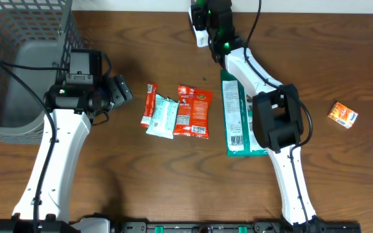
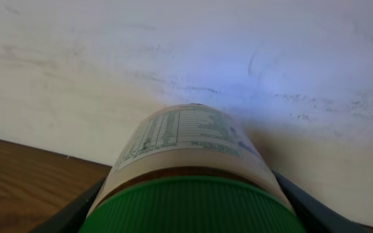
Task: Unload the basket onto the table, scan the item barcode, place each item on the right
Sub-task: 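Lift the jar to the white scanner with the right gripper, then carry the green-lidded jar right and set it beside the Kleenex pack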
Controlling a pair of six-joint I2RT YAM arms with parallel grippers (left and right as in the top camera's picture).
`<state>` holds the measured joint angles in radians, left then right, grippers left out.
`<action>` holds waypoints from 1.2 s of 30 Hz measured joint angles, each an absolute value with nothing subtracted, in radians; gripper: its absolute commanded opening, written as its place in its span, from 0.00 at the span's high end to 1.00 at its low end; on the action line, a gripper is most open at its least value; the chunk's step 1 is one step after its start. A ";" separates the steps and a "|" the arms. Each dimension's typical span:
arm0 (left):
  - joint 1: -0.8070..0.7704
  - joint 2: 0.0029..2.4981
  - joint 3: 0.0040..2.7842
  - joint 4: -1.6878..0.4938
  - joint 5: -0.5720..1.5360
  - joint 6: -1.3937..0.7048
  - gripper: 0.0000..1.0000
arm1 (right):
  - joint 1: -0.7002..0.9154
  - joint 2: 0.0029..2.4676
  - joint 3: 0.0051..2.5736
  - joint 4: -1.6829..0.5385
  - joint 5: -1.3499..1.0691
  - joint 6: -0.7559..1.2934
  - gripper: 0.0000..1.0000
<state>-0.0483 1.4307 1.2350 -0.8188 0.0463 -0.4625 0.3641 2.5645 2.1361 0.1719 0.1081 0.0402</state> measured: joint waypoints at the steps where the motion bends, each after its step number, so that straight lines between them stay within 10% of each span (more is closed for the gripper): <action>1: -0.048 1.431 1.235 -0.819 0.046 -0.463 0.08 | 0.364 2.565 2.136 0.173 0.108 0.040 0.80; 19: -0.048 1.431 1.235 -0.819 0.046 -0.463 0.08 | 0.364 2.527 2.132 0.099 0.101 0.040 0.84; 36: -0.048 1.431 1.235 -0.819 0.046 -0.463 0.08 | 0.348 1.994 2.144 -1.060 0.096 0.040 0.86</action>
<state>-0.0483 1.4307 1.2350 -0.8188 0.0463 -0.4625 0.3477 1.9942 2.1441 -1.0595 0.0959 0.0399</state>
